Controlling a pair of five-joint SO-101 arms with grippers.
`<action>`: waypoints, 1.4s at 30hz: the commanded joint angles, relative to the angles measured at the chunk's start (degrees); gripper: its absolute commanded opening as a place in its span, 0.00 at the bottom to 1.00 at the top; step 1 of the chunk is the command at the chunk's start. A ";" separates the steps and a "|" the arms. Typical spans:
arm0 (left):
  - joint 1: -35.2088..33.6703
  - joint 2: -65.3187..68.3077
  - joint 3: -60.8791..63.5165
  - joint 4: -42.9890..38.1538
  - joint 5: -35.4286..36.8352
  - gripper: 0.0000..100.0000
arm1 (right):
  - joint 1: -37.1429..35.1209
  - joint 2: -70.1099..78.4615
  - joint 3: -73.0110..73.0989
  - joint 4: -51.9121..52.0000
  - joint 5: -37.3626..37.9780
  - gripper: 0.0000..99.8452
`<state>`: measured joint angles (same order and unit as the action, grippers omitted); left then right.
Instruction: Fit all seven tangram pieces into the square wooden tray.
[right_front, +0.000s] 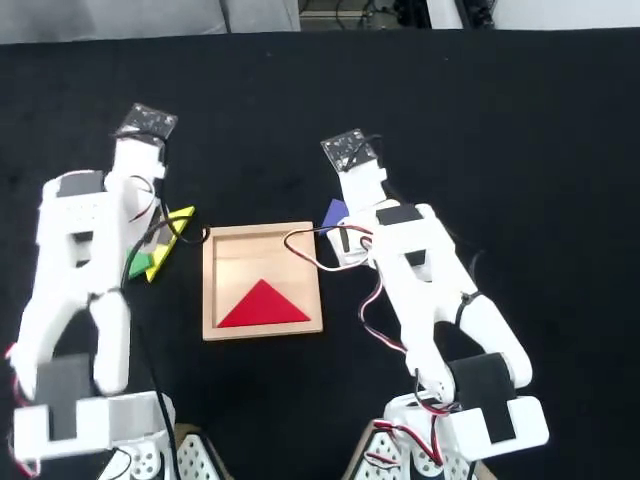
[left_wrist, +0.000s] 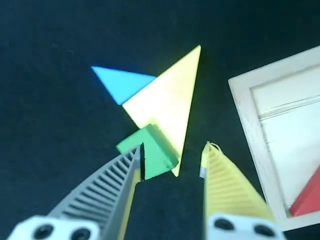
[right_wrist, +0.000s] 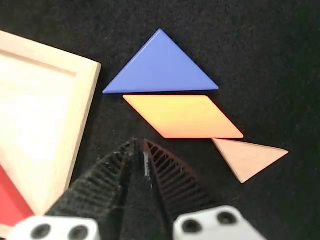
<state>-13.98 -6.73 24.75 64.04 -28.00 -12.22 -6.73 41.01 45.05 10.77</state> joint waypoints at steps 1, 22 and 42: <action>-0.48 2.90 -4.53 -2.11 -0.53 0.20 | 1.05 -0.13 -0.48 -1.14 0.00 0.01; -12.97 4.48 6.02 -16.53 -10.46 0.20 | 0.97 -0.13 -0.48 -1.14 0.00 0.01; -1.71 10.11 -10.86 1.58 -11.43 0.26 | 1.05 -0.13 -0.57 -1.14 0.09 0.01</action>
<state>-14.68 0.92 23.52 60.79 -39.87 -12.22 -6.73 41.01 45.05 10.77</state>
